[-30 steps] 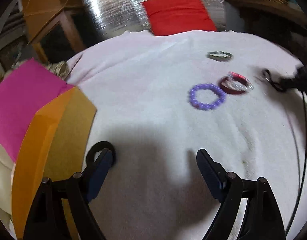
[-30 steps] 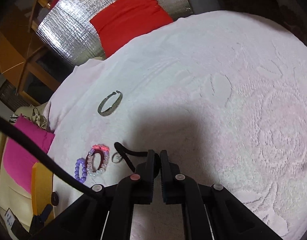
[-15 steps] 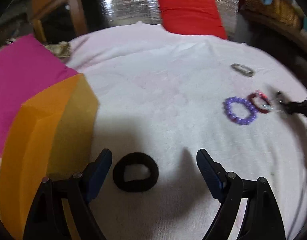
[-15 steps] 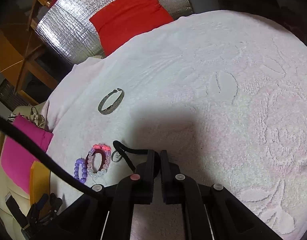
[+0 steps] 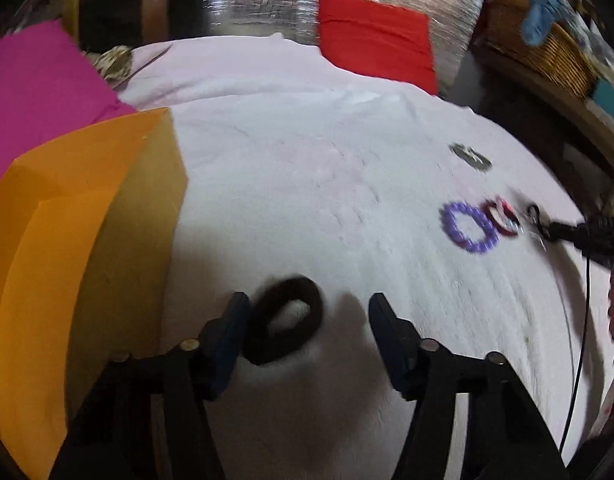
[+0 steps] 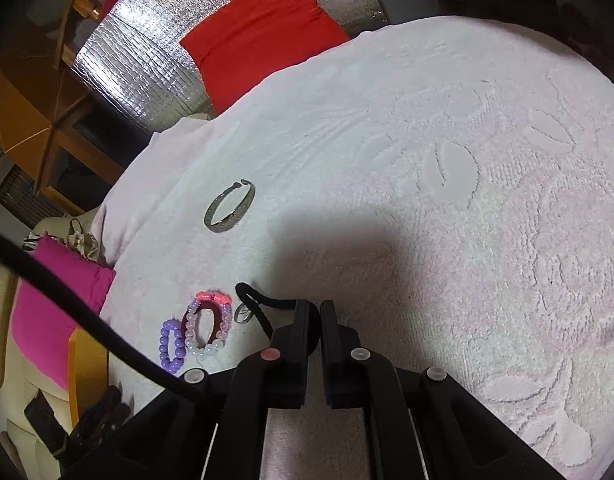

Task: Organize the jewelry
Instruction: 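Grasp the black cord hair tie with the right tool while the left tool grasps the black elastic tie, then carry both hair ties over the orange tray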

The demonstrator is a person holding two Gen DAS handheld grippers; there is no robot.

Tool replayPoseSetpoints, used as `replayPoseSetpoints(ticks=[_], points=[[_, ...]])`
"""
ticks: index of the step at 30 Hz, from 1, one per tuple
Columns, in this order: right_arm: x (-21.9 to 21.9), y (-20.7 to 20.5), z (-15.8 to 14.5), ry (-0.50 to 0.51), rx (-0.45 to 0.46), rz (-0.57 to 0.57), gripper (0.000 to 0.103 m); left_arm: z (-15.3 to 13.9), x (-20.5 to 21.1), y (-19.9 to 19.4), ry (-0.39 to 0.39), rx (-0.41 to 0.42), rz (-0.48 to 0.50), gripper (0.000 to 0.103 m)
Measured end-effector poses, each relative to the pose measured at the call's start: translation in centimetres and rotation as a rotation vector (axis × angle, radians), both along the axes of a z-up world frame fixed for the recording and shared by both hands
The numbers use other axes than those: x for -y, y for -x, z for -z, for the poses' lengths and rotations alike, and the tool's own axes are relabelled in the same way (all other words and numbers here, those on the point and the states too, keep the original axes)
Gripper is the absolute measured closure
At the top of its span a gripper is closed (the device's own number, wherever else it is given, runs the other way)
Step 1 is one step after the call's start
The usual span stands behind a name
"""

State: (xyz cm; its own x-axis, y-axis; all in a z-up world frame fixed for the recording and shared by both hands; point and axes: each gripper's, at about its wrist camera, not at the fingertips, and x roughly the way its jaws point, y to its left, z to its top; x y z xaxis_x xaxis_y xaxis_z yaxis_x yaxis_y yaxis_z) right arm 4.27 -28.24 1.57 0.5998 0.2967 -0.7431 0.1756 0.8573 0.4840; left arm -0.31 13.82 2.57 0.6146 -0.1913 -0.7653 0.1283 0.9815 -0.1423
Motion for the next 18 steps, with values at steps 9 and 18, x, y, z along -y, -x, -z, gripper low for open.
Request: replayPoseSetpoints(ticks=[9,18], points=[[0.4,0.3,-0.3,-0.011,0.015,-0.003,0.097,0.3,0.8,-0.1,-0.073,0.020,-0.003,0.082],[-0.3,1.2,-2.1,-0.061,0.080,-0.020,0.097,-1.4,2.8,1.7,-0.028,0.037,0.053,0.092]])
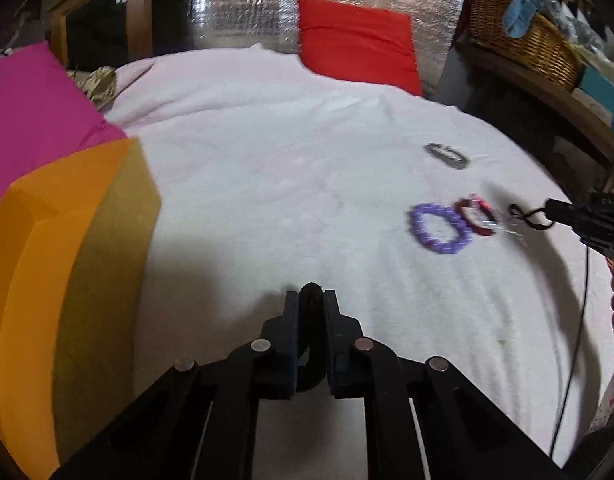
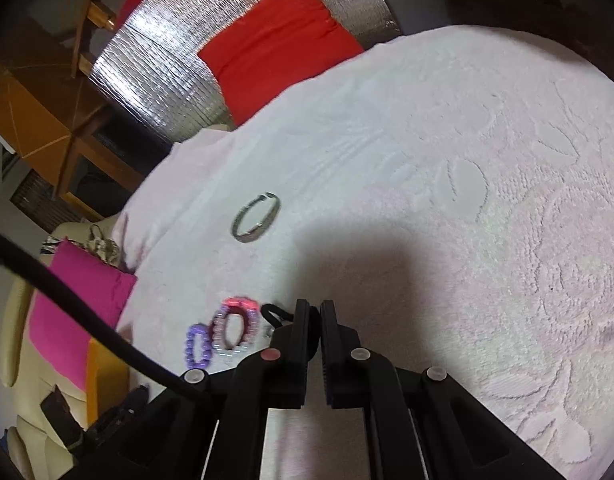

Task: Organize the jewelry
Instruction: 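Carry both hair ties over the orange tray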

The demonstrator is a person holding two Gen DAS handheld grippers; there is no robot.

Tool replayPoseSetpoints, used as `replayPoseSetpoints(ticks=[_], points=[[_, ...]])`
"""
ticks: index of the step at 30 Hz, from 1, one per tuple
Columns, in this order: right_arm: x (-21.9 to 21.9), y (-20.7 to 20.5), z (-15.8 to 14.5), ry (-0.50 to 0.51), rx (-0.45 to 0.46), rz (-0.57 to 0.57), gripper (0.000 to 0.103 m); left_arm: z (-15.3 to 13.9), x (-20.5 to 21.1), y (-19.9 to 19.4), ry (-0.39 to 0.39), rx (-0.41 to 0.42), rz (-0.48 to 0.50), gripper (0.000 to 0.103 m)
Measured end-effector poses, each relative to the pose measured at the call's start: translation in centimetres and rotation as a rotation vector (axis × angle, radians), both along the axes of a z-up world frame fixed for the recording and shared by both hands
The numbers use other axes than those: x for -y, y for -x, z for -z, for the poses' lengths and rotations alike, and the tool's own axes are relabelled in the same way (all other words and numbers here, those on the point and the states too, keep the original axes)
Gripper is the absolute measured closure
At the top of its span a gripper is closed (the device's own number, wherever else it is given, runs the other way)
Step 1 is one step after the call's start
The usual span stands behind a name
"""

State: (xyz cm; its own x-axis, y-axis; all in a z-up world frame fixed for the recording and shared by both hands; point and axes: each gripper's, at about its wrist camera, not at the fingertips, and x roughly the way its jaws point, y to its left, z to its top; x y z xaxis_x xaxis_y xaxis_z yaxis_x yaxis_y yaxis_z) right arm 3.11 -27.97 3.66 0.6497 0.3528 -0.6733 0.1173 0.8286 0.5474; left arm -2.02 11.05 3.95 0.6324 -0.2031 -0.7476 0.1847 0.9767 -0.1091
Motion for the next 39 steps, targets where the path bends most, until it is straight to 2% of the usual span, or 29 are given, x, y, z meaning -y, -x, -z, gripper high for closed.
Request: replayPoseSetpoints(ticks=[6,15,22,27,33,39], points=[[-2.0,1.1,-2.1,-0.060,0.072,-0.061,0.097,-2.8,1.5,2.5,0.028,0.055,0.021,0.092],[-6.8,2.6,-4.5,-0.138,0.163,-0.179,0.097,-7.0,1.0,6.1,0.068,0.136,-0.034,0.092],[-11.8,3.8,-5.8,-0.161,0.214,-0.262,0.097,-9.8,-1.5,8.6,-0.002,0.238,-0.152,0.092],[-15.9,4.2,-6.0,-0.166,0.232,-0.317,0.097,-10.3,-4.7,9.4,-0.041,0.263,-0.248,0.092],[-22.0,4.0,-5.9,-0.183,0.240,-0.389,0.097,-9.5,-9.1,10.1,-0.135,0.262,-0.367,0.092],[-28.8,4.3,-6.0,-0.159,0.267,-0.483,0.097,-7.8,-13.5,9.6,-0.176,0.197,-0.467,0.092]])
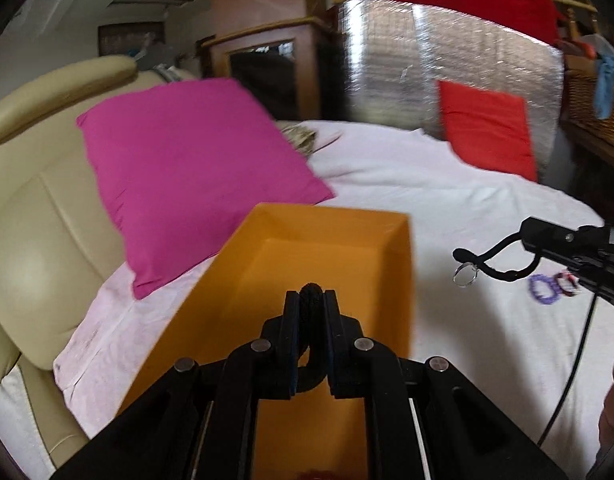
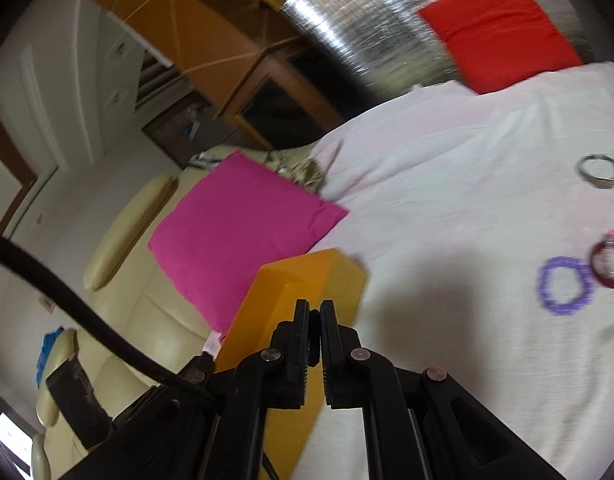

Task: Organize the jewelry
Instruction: 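Carry both hair ties over the orange tray, then open the right tool to drop the cord tie while the left tool releases the elastic tie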

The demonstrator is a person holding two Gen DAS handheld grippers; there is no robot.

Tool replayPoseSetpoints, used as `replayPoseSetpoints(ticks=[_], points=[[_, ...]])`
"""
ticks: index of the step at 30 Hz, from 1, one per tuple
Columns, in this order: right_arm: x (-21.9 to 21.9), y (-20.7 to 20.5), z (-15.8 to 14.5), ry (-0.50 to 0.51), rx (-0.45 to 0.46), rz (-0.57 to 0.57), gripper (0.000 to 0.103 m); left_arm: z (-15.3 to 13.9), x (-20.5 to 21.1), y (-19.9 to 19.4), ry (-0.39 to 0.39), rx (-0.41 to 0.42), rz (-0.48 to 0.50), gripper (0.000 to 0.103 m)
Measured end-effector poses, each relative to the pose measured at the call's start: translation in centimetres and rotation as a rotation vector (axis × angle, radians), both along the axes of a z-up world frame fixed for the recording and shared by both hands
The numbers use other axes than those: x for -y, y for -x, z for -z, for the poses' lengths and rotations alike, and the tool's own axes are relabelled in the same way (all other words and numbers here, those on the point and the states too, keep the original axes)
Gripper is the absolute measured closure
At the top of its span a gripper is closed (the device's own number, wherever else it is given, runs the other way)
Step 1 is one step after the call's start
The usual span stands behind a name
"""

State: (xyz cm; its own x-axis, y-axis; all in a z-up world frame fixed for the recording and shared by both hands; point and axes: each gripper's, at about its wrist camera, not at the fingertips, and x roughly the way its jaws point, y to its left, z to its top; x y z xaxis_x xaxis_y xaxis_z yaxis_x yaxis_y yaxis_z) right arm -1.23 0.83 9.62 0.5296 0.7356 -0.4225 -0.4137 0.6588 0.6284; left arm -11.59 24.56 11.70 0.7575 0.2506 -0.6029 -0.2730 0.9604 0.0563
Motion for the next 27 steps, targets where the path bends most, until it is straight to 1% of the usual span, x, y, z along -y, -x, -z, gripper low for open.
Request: replayPoseSetpoints(ticks=[4,6,11,14,15,16,18,21,24,27], points=[[-3.6,0.7,-0.1,0.016,0.039,-0.046,0.097,0.6,-1.3,0.2,-0.010,-0.026,-0.036,0.092],[-5.1,0.9,0.0,0.025,0.046,-0.066,0.097,1.1,-1.7,0.2,-0.027,-0.047,-0.048,0.091],[-8.3,0.9,1.1,0.075,0.053,-0.096,0.097,2.0,-2.3,-0.5,-0.030,-0.088,-0.074,0.091],[-9.2,0.9,1.9,0.090,0.042,-0.117,0.097,2.2,-2.4,-0.6,-0.046,-0.105,-0.093,0.090],[-9.4,1.0,2.0,0.096,0.041,-0.121,0.094,2.3,-2.4,-0.5,-0.051,-0.110,-0.101,0.089],[-9.5,1.0,2.1,0.103,0.039,-0.124,0.093,2.4,-2.6,-0.7,-0.053,-0.114,-0.107,0.087],[-9.8,1.0,2.5,0.111,0.028,-0.132,0.093,2.5,-2.7,-0.6,-0.061,-0.119,-0.124,0.087],[-9.7,0.7,2.8,0.109,0.006,-0.135,0.093,2.4,-2.8,-0.5,-0.080,-0.115,-0.141,0.081],[-9.3,0.7,2.8,0.108,0.004,-0.126,0.093,2.3,-3.0,-0.4,-0.087,-0.115,-0.151,0.078],[-9.0,0.7,2.7,0.108,-0.001,-0.115,0.093,2.2,-3.0,-0.3,-0.088,-0.111,-0.156,0.073]])
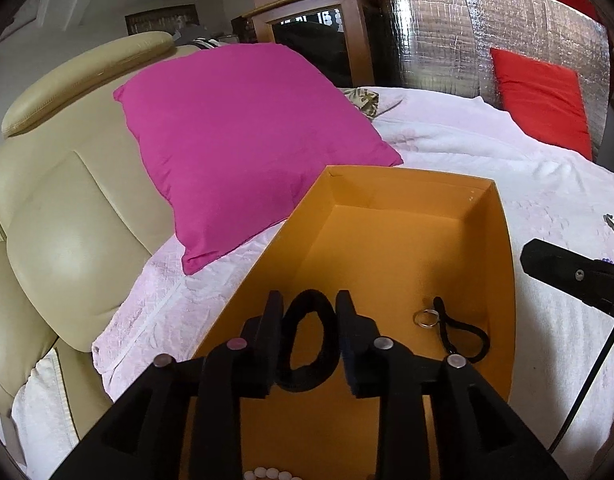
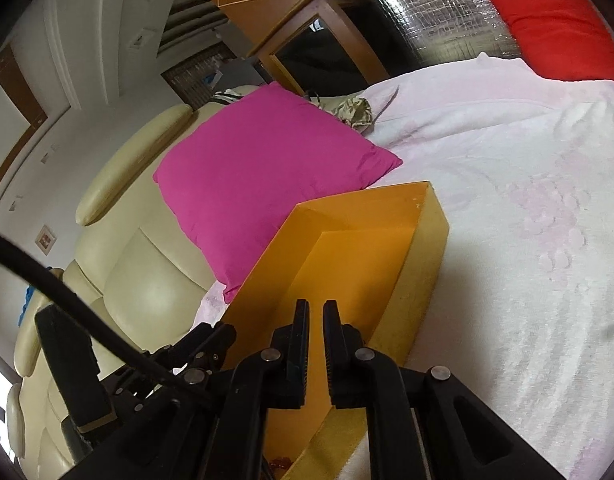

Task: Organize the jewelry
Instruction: 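Open the right tool to drop the cord tie while the left tool releases the elastic tie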

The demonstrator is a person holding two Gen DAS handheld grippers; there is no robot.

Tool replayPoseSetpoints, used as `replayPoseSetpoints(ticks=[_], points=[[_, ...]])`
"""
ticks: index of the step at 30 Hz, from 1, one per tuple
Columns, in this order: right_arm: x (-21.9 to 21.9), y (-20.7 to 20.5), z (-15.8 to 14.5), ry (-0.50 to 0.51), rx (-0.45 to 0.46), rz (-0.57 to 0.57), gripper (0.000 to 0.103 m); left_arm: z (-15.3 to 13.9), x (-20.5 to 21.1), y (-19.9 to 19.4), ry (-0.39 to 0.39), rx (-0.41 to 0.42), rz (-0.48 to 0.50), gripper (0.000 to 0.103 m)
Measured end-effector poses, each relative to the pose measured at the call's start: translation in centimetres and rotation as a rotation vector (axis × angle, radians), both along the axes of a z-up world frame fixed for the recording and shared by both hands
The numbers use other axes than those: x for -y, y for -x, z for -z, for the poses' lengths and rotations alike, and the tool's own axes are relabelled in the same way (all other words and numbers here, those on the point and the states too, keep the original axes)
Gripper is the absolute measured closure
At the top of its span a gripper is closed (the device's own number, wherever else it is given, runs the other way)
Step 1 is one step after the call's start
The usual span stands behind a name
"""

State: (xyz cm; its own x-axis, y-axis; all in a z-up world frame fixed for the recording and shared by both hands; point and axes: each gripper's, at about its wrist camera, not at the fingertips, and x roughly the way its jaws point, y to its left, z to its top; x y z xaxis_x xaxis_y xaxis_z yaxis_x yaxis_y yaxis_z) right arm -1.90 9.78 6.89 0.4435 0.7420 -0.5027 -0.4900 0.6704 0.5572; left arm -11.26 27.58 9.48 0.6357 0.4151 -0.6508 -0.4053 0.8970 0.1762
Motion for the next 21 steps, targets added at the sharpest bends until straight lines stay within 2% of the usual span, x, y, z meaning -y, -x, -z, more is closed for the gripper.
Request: replayPoseSetpoints(ticks=[5,15,21], points=[[0.6,-0.3,0.1,0.001,-0.017,0.017,0.093,-0.4,-0.2,0.2,-0.015,0.019,-0.011,0.065],[1.3,-0.5,0.1,-0.004,-0.035,0.035,0.093,-1.4,-0.6,0.8,-0.025,0.071,-0.021,0.062],[1.5,-0.9,0.4,0.002,-0.065,0.035,0.091,-1.8,-0.5,1.1,-0.033,0.096,-0.017,0.055]])
